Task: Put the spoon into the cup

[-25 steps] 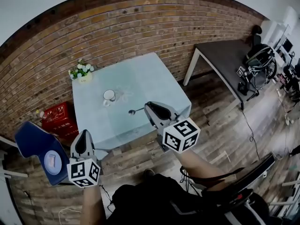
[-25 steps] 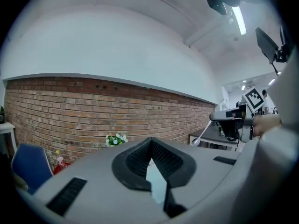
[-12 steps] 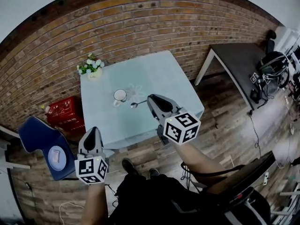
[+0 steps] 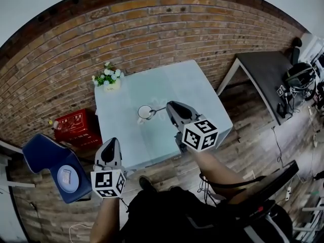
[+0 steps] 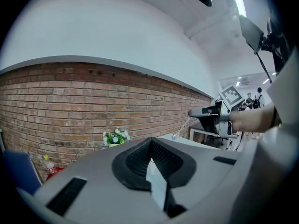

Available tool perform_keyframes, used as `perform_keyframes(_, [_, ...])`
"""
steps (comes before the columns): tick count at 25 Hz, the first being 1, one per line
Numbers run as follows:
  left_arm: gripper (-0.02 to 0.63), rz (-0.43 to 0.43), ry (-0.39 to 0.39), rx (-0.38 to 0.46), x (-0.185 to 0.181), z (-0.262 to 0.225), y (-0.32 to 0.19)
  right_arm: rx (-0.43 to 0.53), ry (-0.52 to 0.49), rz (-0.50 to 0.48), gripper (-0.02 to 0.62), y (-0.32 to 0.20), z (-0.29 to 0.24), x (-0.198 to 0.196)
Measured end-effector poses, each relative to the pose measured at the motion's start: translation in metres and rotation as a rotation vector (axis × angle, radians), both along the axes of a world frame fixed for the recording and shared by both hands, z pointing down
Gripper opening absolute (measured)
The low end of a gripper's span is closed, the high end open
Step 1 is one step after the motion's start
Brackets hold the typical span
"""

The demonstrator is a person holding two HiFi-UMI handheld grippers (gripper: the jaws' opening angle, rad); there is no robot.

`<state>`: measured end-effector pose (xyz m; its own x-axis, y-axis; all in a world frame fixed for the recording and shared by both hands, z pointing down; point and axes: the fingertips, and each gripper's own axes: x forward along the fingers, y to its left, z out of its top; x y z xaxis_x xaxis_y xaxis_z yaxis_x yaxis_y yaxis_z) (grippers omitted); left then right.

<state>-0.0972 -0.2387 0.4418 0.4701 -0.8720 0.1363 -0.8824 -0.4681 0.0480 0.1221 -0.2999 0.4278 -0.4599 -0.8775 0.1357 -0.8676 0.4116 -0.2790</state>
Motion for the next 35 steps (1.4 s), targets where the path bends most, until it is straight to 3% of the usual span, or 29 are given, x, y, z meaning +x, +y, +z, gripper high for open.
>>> perform_keyframes(10, [0.009,0.076,0.001,-0.023,-0.019,0.016,-0.037,-0.049,0.072,0.028,0.052,-0.054,0.041,-0.025])
perform_keyframes(15, [0.009,0.078,0.005,-0.066,-0.015,0.022,-0.041,-0.095,0.119,-0.029,0.052,-0.077,0.071,-0.033])
perform_keyframes(25, [0.009,-0.063,0.013,-0.147,-0.004,0.037,-0.039,-0.215,0.182,-0.157,0.052,-0.112,0.146,-0.04])
perform_keyframes(29, [0.009,-0.114,-0.009,-0.1,-0.002,0.032,-0.039,-0.236,0.206,-0.184,0.052,-0.123,0.168,-0.044])
perform_keyframes(35, [0.009,-0.186,-0.022,-0.124,-0.01,0.039,-0.031,-0.26,0.251,-0.234,0.052,-0.124,0.194,-0.057])
